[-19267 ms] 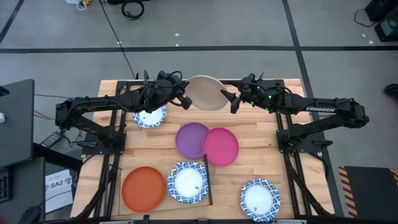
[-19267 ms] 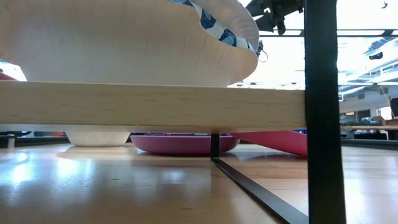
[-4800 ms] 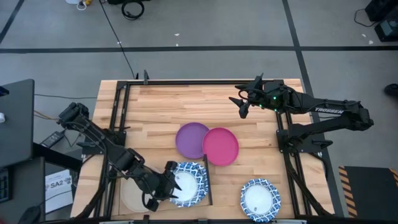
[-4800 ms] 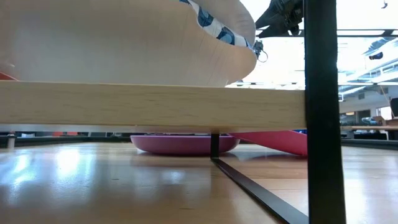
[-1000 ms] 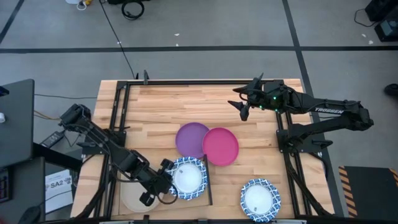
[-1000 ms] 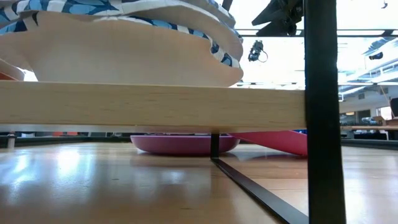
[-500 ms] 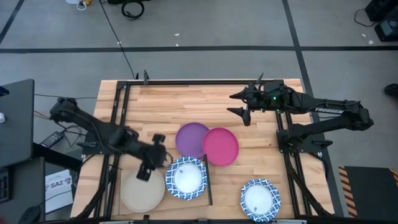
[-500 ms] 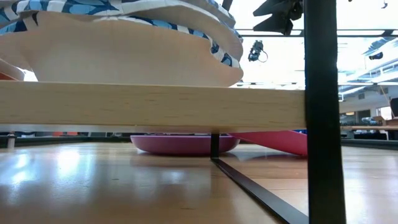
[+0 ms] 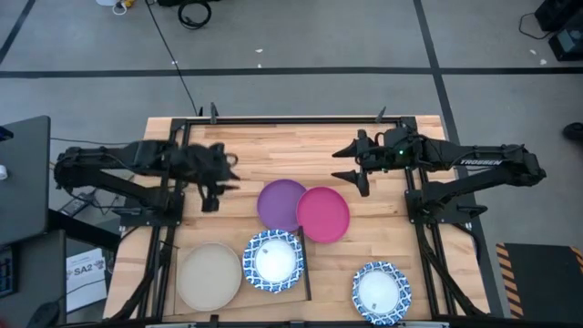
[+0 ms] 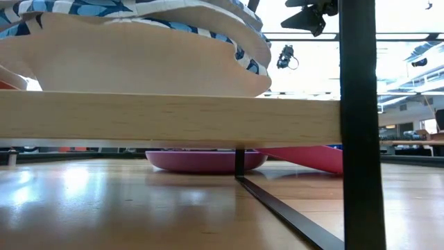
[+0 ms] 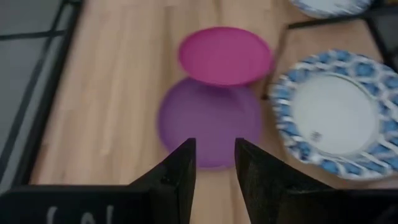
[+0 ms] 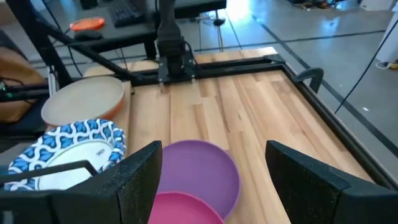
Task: Place and stack plates onto a shelf
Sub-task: Stack the pink plate on top of the gray plate on the shelf
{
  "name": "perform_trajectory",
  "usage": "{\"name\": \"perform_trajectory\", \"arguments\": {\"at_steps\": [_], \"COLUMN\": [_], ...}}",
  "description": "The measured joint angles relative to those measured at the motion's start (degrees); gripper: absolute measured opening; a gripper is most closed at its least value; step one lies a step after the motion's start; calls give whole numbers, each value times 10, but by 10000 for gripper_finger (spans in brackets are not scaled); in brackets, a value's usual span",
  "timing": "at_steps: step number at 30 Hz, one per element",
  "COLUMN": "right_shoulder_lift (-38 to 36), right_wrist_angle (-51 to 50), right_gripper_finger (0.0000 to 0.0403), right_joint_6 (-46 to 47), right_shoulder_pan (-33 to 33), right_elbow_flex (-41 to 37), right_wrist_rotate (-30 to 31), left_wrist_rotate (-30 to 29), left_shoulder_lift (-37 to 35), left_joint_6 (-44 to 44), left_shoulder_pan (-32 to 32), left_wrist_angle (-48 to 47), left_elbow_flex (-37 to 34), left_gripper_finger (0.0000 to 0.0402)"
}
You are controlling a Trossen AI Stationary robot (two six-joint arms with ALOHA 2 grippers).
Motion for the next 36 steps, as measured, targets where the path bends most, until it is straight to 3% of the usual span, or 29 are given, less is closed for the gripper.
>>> {"name": "perform_trajectory", "arguments": {"at_steps": [9,21,36], "right_shoulder_lift": [92,240,339], "right_wrist_angle": [1,1,-1], "right_gripper_finger": [291,291,291], "right_joint_6": [-17,-22,-32], "right_shoulder_pan": [1,-53,-111], "right_elbow_flex": [0,0,-1], "right_wrist_rotate": [48,49,-40], "left_wrist_rotate": [0,1,1], "left_shoulder_lift": [-1,-2,-1], "left_joint_6": [1,2,1], "left_shoulder_pan": [95,115,115], "left_wrist_angle": [0,0,0], "left_elbow_flex": [0,0,0], "left_gripper_finger": [117,117,117]}}
